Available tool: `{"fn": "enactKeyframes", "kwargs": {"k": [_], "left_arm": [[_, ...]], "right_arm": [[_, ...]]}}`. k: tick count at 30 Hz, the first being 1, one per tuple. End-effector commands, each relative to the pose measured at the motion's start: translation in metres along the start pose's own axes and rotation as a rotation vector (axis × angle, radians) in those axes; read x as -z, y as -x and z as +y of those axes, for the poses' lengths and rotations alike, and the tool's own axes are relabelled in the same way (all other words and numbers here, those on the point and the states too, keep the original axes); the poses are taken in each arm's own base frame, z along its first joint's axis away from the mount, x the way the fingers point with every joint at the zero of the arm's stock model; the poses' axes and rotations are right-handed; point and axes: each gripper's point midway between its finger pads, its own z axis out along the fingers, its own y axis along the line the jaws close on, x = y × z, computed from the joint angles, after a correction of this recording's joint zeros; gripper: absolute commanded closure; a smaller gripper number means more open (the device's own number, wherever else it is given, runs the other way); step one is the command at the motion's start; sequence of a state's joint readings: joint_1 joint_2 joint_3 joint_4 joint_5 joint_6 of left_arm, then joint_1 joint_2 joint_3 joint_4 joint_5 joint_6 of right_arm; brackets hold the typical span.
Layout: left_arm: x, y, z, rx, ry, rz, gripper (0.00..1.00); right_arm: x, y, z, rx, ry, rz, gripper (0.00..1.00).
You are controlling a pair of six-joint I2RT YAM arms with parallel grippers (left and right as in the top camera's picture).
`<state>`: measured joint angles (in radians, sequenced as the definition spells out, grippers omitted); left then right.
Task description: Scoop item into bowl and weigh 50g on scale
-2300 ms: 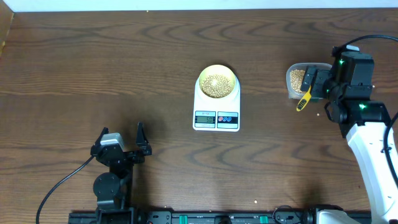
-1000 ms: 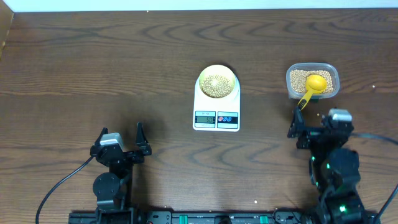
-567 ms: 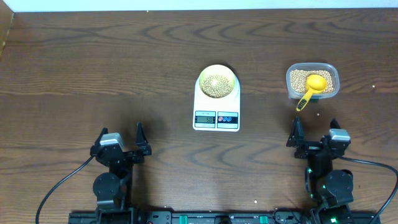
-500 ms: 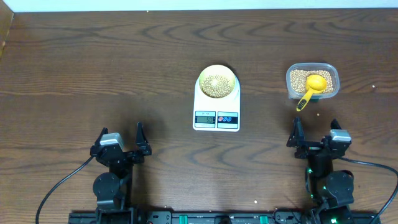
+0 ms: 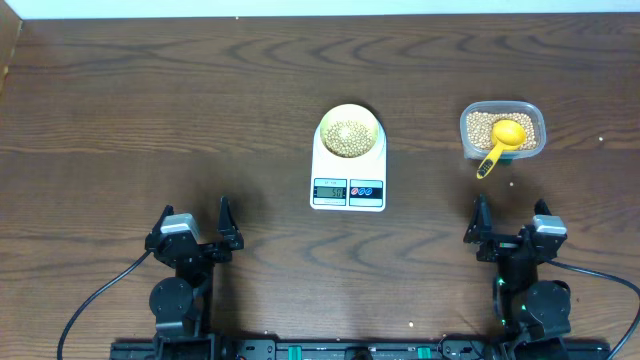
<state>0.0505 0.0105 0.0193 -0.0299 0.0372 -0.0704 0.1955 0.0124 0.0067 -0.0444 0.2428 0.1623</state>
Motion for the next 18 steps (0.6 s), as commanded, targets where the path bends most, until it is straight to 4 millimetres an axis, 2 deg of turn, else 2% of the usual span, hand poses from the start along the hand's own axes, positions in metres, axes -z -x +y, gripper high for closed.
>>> {"fn": "enactKeyframes", "kwargs": {"k": [1, 9, 18], "left_arm": [[-0.001, -0.015, 0.008, -0.018, 0.04, 0.045, 0.02], [-0.001, -0.015, 0.008, -0.018, 0.04, 0.045, 0.02], [-0.001, -0.015, 0.008, -0.018, 0.04, 0.045, 0.02]], "right_arm": [[0.0, 0.0, -0.007, 0.014, -0.026, -0.001, 0.01], [-0.001, -0.001, -0.014, 0.101, -0.044, 0.006, 0.01], [-0.001, 0.001, -0.03, 0.106, -0.11, 0.001, 0.01]]}}
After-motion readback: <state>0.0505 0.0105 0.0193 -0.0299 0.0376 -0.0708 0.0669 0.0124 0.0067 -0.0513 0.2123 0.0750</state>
